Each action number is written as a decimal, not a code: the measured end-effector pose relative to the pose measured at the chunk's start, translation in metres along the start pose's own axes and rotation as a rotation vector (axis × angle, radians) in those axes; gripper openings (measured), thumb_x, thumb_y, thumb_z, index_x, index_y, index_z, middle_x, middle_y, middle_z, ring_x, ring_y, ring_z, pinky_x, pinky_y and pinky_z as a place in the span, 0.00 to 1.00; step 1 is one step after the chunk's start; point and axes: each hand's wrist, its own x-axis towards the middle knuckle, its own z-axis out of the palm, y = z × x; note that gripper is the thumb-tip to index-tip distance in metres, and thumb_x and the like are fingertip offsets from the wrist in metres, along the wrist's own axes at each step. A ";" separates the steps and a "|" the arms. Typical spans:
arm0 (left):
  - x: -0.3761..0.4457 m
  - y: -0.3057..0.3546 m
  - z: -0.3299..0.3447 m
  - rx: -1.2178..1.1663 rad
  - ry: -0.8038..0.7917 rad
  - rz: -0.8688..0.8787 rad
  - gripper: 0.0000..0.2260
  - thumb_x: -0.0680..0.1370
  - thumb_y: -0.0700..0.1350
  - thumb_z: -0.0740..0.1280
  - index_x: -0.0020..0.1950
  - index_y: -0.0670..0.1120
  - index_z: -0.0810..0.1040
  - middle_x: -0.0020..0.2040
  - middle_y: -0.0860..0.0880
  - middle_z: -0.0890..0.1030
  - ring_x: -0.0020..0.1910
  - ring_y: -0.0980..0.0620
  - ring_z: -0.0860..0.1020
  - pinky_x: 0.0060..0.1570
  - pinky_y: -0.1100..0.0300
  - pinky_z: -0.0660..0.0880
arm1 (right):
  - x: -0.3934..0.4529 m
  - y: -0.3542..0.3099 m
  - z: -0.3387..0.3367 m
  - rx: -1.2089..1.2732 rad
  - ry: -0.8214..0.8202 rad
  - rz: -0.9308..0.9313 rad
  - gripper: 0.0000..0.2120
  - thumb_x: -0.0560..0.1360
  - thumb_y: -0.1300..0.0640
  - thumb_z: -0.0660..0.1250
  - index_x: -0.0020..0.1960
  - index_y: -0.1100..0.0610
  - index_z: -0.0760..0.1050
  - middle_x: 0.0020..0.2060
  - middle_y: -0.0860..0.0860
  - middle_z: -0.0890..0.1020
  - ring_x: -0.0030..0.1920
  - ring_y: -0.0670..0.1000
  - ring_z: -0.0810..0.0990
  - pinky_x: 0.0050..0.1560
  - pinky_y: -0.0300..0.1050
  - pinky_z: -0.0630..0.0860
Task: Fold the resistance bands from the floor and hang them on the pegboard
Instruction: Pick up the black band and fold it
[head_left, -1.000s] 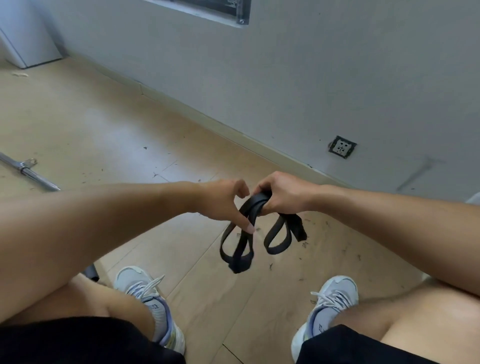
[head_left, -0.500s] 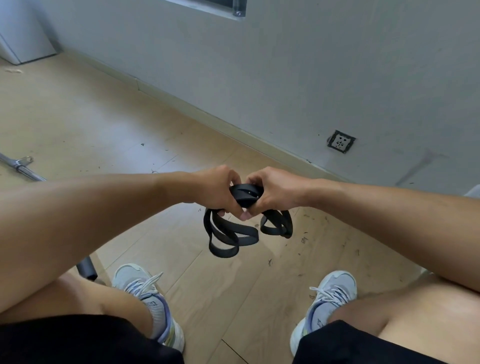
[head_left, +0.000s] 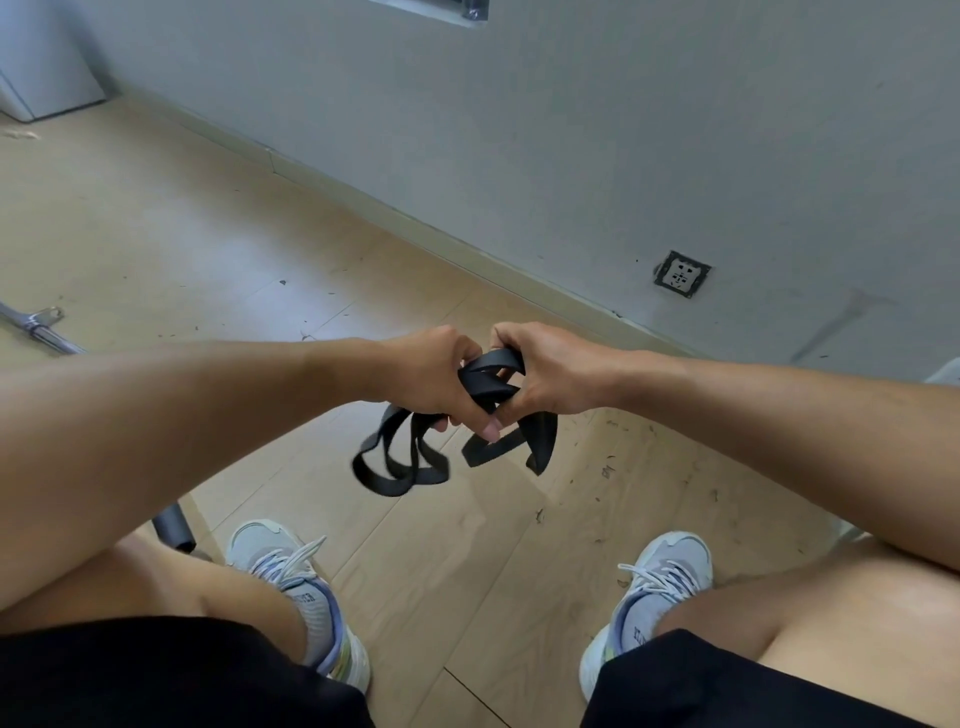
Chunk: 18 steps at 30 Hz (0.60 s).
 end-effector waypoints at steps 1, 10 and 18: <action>0.000 -0.001 0.000 -0.022 0.000 0.004 0.20 0.64 0.50 0.84 0.47 0.46 0.79 0.33 0.52 0.83 0.28 0.56 0.81 0.29 0.67 0.75 | 0.000 0.000 0.001 0.002 0.001 -0.004 0.27 0.63 0.52 0.86 0.44 0.49 0.67 0.38 0.45 0.76 0.34 0.45 0.73 0.29 0.32 0.67; -0.010 -0.011 -0.016 -0.377 -0.198 -0.035 0.10 0.80 0.48 0.69 0.54 0.42 0.77 0.49 0.40 0.85 0.45 0.44 0.83 0.57 0.48 0.81 | -0.001 0.002 -0.004 -0.047 -0.040 -0.004 0.26 0.64 0.51 0.86 0.44 0.51 0.68 0.38 0.48 0.78 0.35 0.46 0.77 0.30 0.32 0.69; -0.008 -0.018 -0.016 -0.346 -0.202 -0.024 0.08 0.77 0.40 0.71 0.50 0.42 0.73 0.49 0.37 0.83 0.46 0.42 0.84 0.53 0.49 0.81 | 0.000 -0.001 -0.002 -0.038 -0.080 0.003 0.25 0.64 0.51 0.86 0.44 0.52 0.69 0.38 0.48 0.79 0.36 0.47 0.78 0.33 0.37 0.71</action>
